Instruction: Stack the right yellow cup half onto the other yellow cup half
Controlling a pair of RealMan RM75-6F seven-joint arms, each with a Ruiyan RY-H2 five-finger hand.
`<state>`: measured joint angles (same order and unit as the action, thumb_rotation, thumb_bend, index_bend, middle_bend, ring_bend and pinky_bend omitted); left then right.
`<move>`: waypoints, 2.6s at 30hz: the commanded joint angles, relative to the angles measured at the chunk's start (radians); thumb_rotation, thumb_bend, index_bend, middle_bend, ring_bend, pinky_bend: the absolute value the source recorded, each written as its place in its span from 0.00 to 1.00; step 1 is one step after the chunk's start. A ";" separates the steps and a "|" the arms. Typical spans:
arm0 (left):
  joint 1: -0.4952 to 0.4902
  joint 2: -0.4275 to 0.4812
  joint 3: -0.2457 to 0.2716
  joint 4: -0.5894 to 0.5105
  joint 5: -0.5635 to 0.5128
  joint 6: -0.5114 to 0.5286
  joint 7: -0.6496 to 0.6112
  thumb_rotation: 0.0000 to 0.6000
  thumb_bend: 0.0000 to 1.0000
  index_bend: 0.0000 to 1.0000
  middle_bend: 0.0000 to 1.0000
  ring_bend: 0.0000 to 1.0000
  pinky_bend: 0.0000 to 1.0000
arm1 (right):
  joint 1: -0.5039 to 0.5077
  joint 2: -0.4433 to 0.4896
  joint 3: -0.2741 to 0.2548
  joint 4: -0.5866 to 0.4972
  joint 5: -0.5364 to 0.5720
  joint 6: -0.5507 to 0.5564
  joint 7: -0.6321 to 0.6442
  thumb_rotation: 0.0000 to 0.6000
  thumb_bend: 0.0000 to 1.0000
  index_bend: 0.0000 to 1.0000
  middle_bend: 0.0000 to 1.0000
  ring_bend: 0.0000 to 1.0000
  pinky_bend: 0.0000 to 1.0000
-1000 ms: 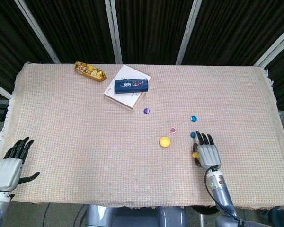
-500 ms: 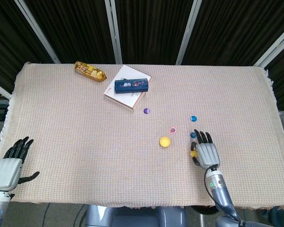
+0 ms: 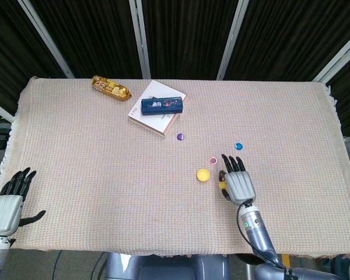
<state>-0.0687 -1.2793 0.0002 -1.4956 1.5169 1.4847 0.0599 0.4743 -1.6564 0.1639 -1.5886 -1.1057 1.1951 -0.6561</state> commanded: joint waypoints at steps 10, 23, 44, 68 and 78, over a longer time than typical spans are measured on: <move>-0.002 -0.003 0.004 0.020 0.019 0.004 -0.016 1.00 0.00 0.00 0.00 0.00 0.16 | 0.113 -0.122 0.060 0.115 0.074 -0.061 -0.071 1.00 0.26 0.50 0.00 0.00 0.00; -0.004 -0.001 0.005 0.013 0.016 -0.006 -0.018 1.00 0.00 0.00 0.00 0.00 0.16 | 0.153 -0.136 0.068 0.133 0.110 -0.059 -0.094 1.00 0.26 0.50 0.00 0.00 0.00; -0.007 0.000 0.005 0.012 0.013 -0.014 -0.025 1.00 0.00 0.00 0.00 0.00 0.16 | 0.195 -0.167 0.061 0.191 0.133 -0.075 -0.079 1.00 0.26 0.50 0.00 0.00 0.00; -0.009 0.001 0.004 0.008 0.013 -0.015 -0.027 1.00 0.00 0.00 0.00 0.00 0.16 | 0.202 -0.160 0.046 0.185 0.133 -0.076 -0.067 1.00 0.26 0.41 0.00 0.00 0.00; -0.011 0.000 0.003 0.009 0.013 -0.016 -0.027 1.00 0.00 0.00 0.00 0.00 0.16 | 0.204 -0.139 0.041 0.160 0.138 -0.071 -0.080 1.00 0.25 0.36 0.00 0.00 0.00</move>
<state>-0.0793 -1.2797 0.0031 -1.4869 1.5300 1.4686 0.0332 0.6783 -1.7975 0.2058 -1.4268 -0.9678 1.1234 -0.7354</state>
